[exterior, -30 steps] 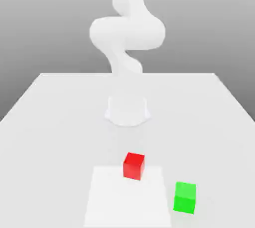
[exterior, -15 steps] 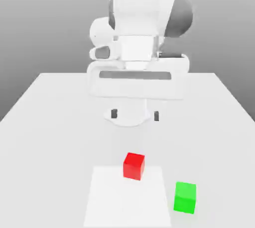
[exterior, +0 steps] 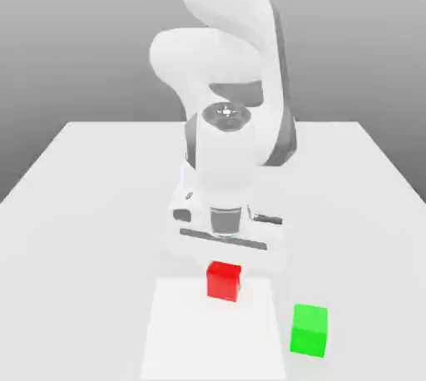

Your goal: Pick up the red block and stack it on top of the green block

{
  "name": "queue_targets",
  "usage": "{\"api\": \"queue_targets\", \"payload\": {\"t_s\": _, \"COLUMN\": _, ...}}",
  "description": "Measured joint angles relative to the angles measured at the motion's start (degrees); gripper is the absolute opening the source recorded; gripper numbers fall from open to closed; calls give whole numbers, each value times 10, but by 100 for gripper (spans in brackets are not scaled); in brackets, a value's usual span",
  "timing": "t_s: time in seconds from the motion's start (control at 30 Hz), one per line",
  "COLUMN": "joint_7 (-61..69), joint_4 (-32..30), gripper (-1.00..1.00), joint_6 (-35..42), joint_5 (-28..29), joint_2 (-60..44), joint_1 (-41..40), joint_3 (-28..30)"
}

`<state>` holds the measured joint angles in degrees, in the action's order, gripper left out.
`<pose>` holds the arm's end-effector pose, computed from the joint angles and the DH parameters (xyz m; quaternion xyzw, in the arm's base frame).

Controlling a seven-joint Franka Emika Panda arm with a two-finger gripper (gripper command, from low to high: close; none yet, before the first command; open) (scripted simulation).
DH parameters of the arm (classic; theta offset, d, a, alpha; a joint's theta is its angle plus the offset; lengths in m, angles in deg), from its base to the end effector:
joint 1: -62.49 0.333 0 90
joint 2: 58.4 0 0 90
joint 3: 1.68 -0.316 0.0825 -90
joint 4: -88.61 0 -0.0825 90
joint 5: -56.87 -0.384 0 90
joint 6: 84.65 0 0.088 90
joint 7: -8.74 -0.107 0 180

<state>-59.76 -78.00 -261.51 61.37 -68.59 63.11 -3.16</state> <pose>0.3283 0.0192 0.1438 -0.8575 0.5145 -0.0005 0.0005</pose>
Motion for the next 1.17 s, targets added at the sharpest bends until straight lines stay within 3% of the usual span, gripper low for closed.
{"api": "queue_targets", "payload": {"t_s": 0.37, "joint_7": 3, "joint_4": -5, "gripper": -100, "joint_6": 155, "joint_5": -49, "joint_2": 159, "joint_1": 2, "joint_3": -25}}
{"api": "queue_targets", "payload": {"t_s": 0.83, "joint_7": -318, "joint_4": 173, "gripper": -100, "joint_6": 257, "joint_5": -34, "joint_2": 83, "joint_1": 79, "joint_3": -78}}
{"api": "queue_targets", "payload": {"t_s": 1.03, "joint_7": -374, "joint_4": 197, "gripper": -100, "joint_6": 187, "joint_5": -2, "joint_2": -10, "joint_1": 94, "joint_3": -64}}
{"api": "queue_targets", "payload": {"t_s": 1.07, "joint_7": -378, "joint_4": 197, "gripper": 100, "joint_6": 174, "joint_5": 3, "joint_2": -25, "joint_1": 97, "joint_3": -61}}
{"api": "queue_targets", "payload": {"t_s": 1.17, "joint_7": -378, "joint_4": 197, "gripper": 100, "joint_6": 174, "joint_5": 3, "joint_2": -25, "joint_1": 97, "joint_3": -61}}
